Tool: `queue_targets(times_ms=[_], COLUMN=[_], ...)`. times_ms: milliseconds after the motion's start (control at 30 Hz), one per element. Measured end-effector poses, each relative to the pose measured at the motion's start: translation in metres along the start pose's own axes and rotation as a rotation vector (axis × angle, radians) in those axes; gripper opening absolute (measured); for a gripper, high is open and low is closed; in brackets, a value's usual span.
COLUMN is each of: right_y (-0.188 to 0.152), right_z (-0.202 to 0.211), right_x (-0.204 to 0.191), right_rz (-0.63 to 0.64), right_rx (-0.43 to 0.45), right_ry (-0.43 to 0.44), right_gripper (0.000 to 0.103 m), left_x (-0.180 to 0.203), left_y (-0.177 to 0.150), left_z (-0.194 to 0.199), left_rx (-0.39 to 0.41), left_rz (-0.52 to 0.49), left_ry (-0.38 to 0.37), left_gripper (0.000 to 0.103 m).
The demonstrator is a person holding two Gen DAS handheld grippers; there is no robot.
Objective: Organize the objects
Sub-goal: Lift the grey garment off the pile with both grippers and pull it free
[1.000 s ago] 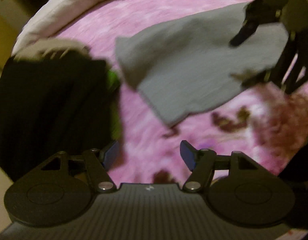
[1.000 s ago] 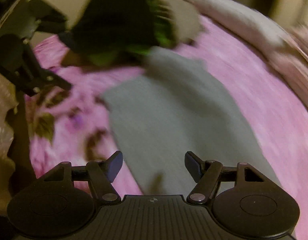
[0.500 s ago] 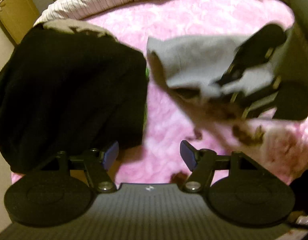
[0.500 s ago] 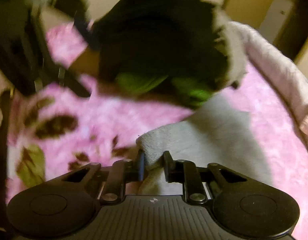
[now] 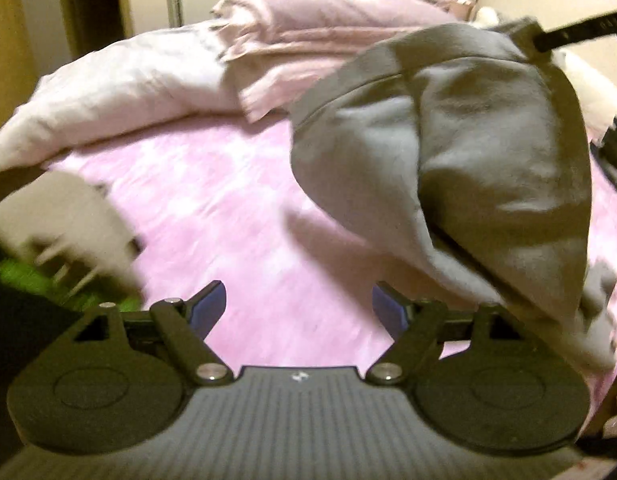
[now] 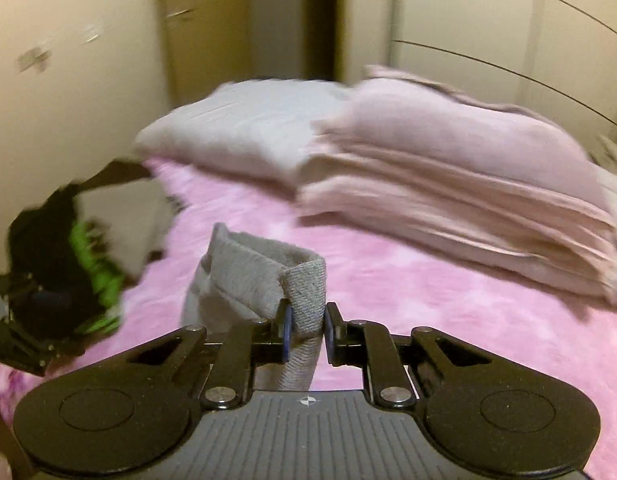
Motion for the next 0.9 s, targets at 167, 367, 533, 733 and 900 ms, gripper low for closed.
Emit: queue_targets(times_ms=[167,367,533,733,900], right_y=[-0.011,-0.063,-0.155,-0.246,-0.286], right_z=[0.015,0.000,-0.021,-0.037,-0.054], right_x=[0.101,0.222,0.319,0.383,0.380], right_rz=[-0.141,-0.361,-0.626,-0.806,-0.855], right_rx=[0.002,-0.080,-0.209,-0.306,-0.323], right_ry=[-0.021,0.048,0.093,0.067,0.067], right_gripper=[0.012,0.012,0.011,0.011,0.011], left_x=[0.044,0.103,0.158,0.222,0.283], left_y=[0.073,0.143,0.192,0.237,0.273], left_z=[-0.043,-0.100,-0.143,-0.189,-0.250], left_rx=[0.005,-0.045,-0.149,-0.243,-0.297], left_rz=[0.010,0.004,-0.099,-0.262,-0.420], left_ry=[-0.094,-0.145,-0.151,-0.183,-0.224], left_gripper=[0.077,0.077,0.077,0.077,0.075])
Point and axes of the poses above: each gripper's, at about its wrist camera, not at the fingertips, and z roughly against the way its jaws point, x to its right, y to its top, the point moved 4 cm from there along -z, roughly the way its jaws point, and after that the axes turned 14 degrees about -x, right-handed, at the moved point
